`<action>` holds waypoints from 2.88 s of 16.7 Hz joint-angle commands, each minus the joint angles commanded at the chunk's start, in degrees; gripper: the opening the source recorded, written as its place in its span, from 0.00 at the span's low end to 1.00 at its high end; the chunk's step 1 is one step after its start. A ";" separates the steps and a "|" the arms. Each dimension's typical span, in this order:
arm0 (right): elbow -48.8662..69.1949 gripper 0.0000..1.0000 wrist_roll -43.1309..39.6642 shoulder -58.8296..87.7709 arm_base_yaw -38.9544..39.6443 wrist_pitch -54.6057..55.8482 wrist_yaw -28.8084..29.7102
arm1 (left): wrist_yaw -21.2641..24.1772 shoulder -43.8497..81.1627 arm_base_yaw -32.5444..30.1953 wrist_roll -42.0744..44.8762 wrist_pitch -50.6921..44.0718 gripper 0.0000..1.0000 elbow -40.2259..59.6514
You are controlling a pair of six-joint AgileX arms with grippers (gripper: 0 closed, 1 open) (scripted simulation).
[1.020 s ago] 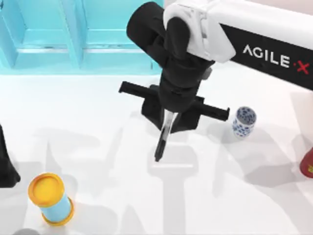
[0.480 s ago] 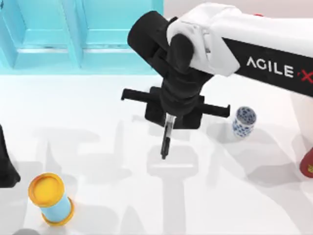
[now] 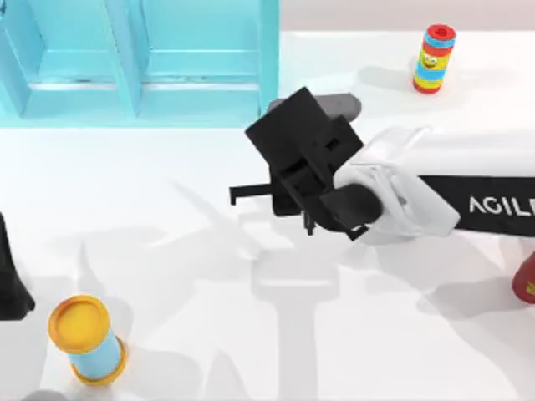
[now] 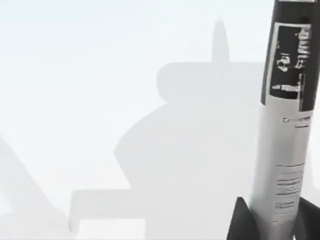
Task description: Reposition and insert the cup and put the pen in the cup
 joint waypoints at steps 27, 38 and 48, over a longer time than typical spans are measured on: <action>-42.63 0.00 -33.03 -23.06 -0.68 75.43 26.47 | 0.00 0.00 0.00 0.00 0.00 1.00 0.00; -40.85 0.30 -32.82 -18.69 -4.47 78.28 22.95 | 0.00 0.00 0.00 0.00 0.00 1.00 0.00; -40.85 1.00 -32.82 -18.69 -4.47 78.28 22.95 | 0.00 0.00 0.00 0.00 0.00 1.00 0.00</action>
